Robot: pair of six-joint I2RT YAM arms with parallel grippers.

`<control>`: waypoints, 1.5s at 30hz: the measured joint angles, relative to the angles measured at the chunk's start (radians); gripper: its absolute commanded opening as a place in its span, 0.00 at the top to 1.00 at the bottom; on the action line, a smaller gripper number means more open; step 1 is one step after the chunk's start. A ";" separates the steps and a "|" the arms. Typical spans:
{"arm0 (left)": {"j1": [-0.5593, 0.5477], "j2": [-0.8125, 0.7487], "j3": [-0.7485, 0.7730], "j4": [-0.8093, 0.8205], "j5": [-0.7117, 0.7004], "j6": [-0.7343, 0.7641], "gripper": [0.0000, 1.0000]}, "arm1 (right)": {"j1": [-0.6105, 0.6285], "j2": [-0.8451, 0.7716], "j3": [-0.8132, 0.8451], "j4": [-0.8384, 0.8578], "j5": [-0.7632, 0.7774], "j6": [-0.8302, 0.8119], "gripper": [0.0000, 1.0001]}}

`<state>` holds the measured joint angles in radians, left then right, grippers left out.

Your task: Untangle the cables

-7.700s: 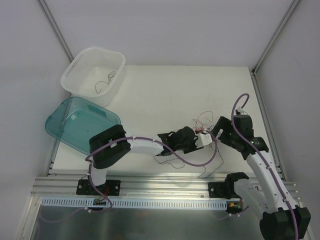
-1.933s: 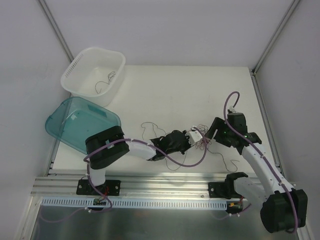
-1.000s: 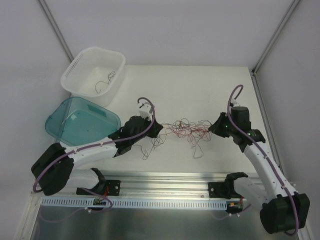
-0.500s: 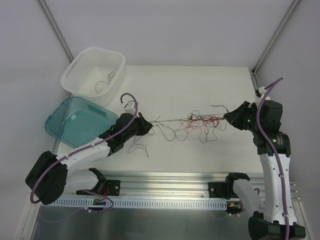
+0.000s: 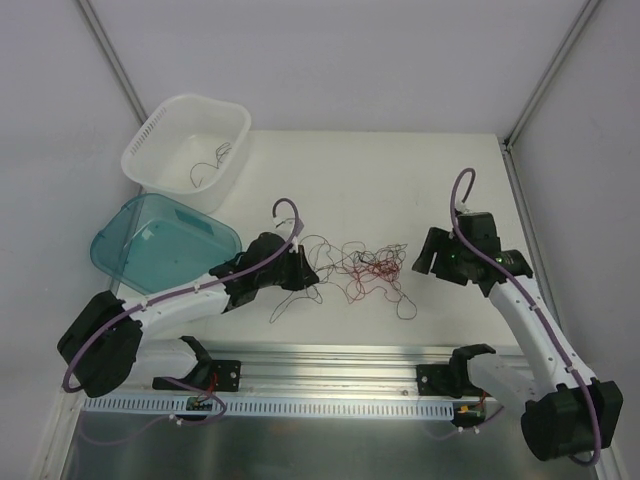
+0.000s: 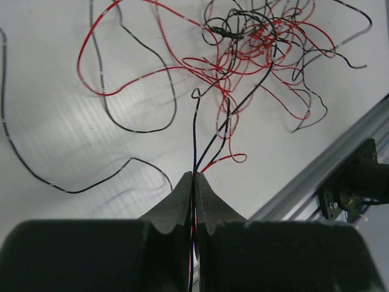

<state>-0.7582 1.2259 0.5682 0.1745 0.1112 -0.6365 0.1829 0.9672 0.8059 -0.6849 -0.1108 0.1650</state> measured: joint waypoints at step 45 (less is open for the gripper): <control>-0.012 -0.144 0.031 -0.018 -0.052 0.025 0.13 | 0.578 0.178 0.377 0.117 -0.151 -0.254 0.99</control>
<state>-0.7704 1.0821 0.5987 0.1570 0.0593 -0.6117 0.7605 1.1450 1.1831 -0.5674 -0.2619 -0.0891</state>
